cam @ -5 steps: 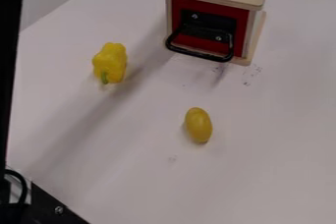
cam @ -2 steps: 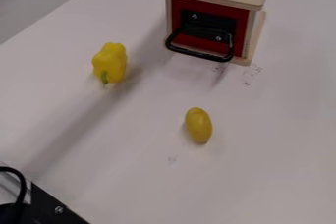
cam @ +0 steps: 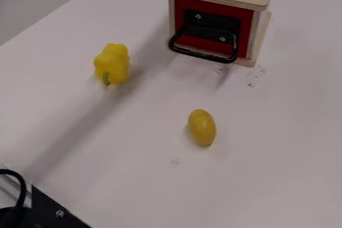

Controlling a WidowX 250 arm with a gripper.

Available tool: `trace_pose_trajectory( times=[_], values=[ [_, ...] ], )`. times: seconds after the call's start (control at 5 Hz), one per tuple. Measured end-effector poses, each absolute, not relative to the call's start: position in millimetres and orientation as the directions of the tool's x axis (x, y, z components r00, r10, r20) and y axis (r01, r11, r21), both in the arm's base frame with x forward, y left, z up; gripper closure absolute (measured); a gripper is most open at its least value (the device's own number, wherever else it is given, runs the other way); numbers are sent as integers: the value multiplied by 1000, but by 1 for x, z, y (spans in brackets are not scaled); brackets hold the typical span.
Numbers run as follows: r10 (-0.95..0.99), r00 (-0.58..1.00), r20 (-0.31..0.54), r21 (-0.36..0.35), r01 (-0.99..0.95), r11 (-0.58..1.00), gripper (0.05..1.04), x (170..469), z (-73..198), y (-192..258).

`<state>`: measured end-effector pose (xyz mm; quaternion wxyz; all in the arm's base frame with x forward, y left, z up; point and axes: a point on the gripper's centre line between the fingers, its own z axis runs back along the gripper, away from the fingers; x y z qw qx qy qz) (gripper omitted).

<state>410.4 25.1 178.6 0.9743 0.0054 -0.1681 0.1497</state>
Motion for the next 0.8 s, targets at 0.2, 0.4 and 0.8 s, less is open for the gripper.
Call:
trace_pose_trajectory(
  times=[0.2, 0.4, 0.8],
  values=[
    [282, 900, 332, -34, -288, 957, 84, 410, 178, 33],
    [290, 903, 316, -24, -298, 954, 84, 406, 171, 46],
    [300, 918, 258, -7, -309, 951, 84, 411, 143, 60]
  ],
)
